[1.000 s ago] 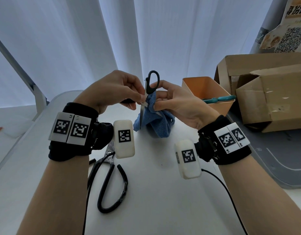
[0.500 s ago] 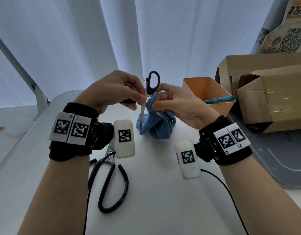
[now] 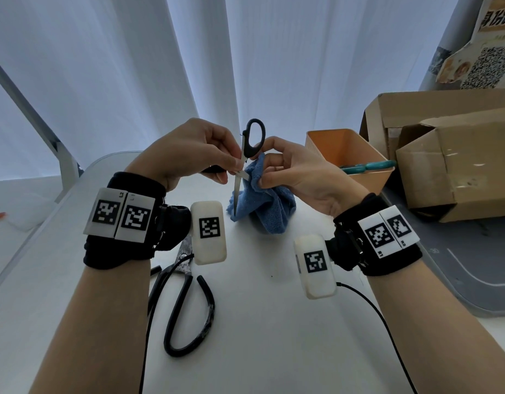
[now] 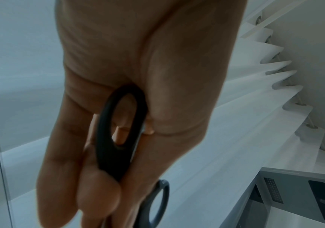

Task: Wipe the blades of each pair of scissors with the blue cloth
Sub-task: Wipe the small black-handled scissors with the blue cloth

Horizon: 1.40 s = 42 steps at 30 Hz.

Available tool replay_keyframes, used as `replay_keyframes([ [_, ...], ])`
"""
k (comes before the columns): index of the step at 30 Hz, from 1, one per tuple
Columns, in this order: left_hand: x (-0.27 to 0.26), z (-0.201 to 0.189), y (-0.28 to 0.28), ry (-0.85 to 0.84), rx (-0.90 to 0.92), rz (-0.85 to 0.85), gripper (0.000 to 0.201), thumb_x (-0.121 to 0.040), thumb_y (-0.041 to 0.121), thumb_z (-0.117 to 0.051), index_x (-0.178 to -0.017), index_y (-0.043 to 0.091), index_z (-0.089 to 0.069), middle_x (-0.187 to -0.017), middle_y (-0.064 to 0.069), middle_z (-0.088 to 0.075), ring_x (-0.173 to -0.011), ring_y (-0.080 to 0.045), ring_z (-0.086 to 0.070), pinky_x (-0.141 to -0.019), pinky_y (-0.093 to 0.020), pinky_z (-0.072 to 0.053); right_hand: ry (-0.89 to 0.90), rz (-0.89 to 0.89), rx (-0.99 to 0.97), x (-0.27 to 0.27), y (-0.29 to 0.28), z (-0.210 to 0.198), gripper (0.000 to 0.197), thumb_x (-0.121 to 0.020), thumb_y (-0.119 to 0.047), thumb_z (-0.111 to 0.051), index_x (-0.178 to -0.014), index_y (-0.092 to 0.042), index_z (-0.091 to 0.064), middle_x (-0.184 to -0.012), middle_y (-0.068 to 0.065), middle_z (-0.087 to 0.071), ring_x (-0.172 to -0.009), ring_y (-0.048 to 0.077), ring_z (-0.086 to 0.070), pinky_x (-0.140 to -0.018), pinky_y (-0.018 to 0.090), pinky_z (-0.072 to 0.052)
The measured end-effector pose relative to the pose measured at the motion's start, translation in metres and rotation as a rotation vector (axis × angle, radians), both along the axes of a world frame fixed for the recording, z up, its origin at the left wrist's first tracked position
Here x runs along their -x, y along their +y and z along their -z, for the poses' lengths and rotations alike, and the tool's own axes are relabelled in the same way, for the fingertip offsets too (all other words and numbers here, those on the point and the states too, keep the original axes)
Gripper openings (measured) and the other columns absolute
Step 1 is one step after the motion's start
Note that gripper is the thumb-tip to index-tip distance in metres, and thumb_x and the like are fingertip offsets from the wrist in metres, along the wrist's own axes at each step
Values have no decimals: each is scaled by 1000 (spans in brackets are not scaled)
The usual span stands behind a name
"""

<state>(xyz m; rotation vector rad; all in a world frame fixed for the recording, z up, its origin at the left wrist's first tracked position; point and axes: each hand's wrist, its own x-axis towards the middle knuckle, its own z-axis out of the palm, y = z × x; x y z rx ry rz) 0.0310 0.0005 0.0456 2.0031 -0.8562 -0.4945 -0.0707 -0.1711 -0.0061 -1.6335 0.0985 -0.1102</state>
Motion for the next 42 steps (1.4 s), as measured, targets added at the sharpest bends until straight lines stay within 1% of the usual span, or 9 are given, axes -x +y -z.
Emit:
replay_keyframes([
  [5, 0, 0, 0, 13, 2, -8, 7, -82, 0, -75, -88, 2, -71, -68, -5, -72, -59, -17, -64, -69, -27, -61, 9, 16, 28, 1, 0, -1, 29, -85, 11, -67, -106, -6, -57, -100, 26, -58, -93, 34, -57, -89, 38, -49],
  [9, -1, 0, 1, 6, 2, -12, 7, -83, 0, -74, -89, 0, -71, -69, -5, -72, -59, -16, -64, -68, -26, -61, 9, -5, 18, 1, -1, 0, 32, -86, 14, -63, -110, -6, -57, -99, 23, -62, -95, 29, -63, -96, 37, -52],
  [13, -1, 0, 1, 15, -1, -13, 7, -83, 1, -74, -89, 1, -71, -69, -6, -72, -59, -16, -64, -68, -26, -61, 16, 22, 30, 0, 0, 0, 29, -85, 10, -68, -106, -7, -57, -100, 27, -59, -93, 33, -58, -85, 35, -50],
  [18, -2, 0, 2, 16, 4, -22, 6, -83, 0, -74, -88, 2, -71, -70, -7, -72, -58, -16, -64, -67, -26, -61, 12, 12, 19, 0, -2, 1, 32, -85, 14, -64, -109, -6, -57, -99, 24, -64, -94, 29, -63, -97, 38, -52],
  [22, -1, 0, 2, 23, 9, -28, 6, -83, 0, -74, -88, 3, -71, -70, -7, -73, -59, -15, -65, -65, -24, -60, 10, 34, 29, -1, -1, 3, 28, -85, 9, -68, -106, -7, -58, -98, 27, -61, -93, 34, -58, -94, 43, -47],
  [26, -2, 0, 3, 19, 11, -34, 6, -83, 0, -74, -87, 3, -71, -68, -6, -72, -58, -15, -64, -65, -23, -60, 6, 20, 12, -1, -3, 4, 31, -85, 12, -67, -108, -6, -59, -91, 19, -66, -94, 30, -64, -96, 36, -52],
  [30, -1, -1, 3, 21, 12, -30, 6, -83, 0, -74, -87, 4, -71, -68, -5, -72, -58, -15, -64, -66, -24, -60, 3, 19, 33, -3, -2, 4, 28, -85, 9, -69, -106, -8, -59, -98, 26, -61, -95, 35, -59, -96, 43, -49],
  [35, -2, -1, 3, 15, 8, -41, 6, -83, 0, -73, -89, 2, -71, -69, -6, -73, -58, -15, -64, -66, -24, -60, 5, 8, 26, -2, -4, 4, 31, -86, 13, -65, -110, -6, -60, -83, 9, -69, -89, 22, -66, -91, 30, -53],
  [42, -3, -1, 3, 23, 13, -40, 6, -84, 0, -73, -88, 3, -71, -71, -7, -73, -58, -14, -64, -67, -25, -60, -5, 31, 30, -2, -4, 5, 25, -86, 7, -68, -104, -8, -59, -95, 24, -60, -91, 31, -59, -82, 34, -49],
])
